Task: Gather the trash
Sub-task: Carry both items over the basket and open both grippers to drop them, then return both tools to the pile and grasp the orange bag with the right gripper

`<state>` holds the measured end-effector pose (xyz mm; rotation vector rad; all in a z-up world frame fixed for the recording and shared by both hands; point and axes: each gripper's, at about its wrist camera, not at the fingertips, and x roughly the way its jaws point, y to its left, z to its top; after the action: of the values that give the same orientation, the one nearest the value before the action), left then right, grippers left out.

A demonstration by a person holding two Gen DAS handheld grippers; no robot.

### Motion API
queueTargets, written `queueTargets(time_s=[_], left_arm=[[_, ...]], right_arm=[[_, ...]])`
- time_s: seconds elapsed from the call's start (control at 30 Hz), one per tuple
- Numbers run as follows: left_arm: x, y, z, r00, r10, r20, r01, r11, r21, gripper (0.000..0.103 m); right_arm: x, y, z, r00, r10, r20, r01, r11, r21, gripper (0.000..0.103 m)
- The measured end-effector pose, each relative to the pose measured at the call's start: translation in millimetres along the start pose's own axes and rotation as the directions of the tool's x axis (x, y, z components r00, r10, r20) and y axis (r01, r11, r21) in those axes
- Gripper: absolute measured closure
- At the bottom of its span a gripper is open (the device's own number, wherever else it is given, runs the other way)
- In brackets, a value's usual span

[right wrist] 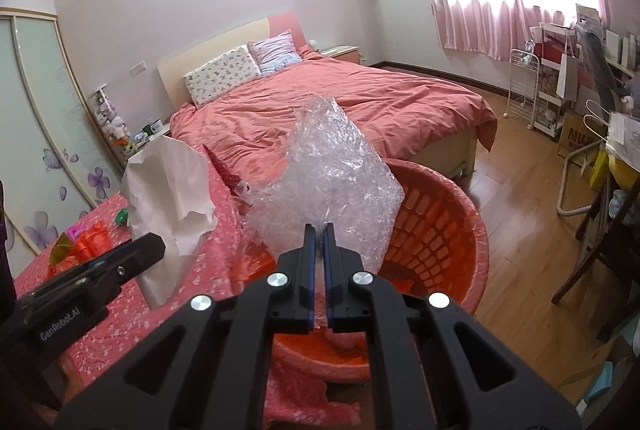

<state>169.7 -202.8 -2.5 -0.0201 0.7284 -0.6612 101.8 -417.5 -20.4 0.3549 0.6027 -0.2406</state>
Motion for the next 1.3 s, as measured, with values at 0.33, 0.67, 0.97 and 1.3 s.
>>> queueTargets(time_s=[0.33,0.67,0.97,1.3], left_arm=[[31.3,-18.1,0.6,0.998,-0.045,-0.036,0.047,0.998,0.035,0.077],[49.1,-18.4,-2.9,0.996,-0.059,-0.074,0.061,0.998,0.027,0.07],[43.4,5.9,-7.4,0.996,0.017,-0.083,-0.017,1.0,-0.008,0.06],[-4.6,54.1,-14.3,0.988,0.152,-0.031,-0.153,0.988,-0.013,0.059]], right_arm=[[20.6,-24.9,5.0,1.0,-0.015,-0.008,0.015,0.999,0.031,0.097],[39.9,-33.6,3.8,1.0,-0.015,-0.025,0.016,0.998,0.065,0.093],[41.1,-32.6,1.9,0.998,-0.054,-0.018,0.055,0.998,0.04,0.066],[29.6,2.2,2.4,0.999,-0.037,-0.007,0.037,0.998,-0.051,0.063]])
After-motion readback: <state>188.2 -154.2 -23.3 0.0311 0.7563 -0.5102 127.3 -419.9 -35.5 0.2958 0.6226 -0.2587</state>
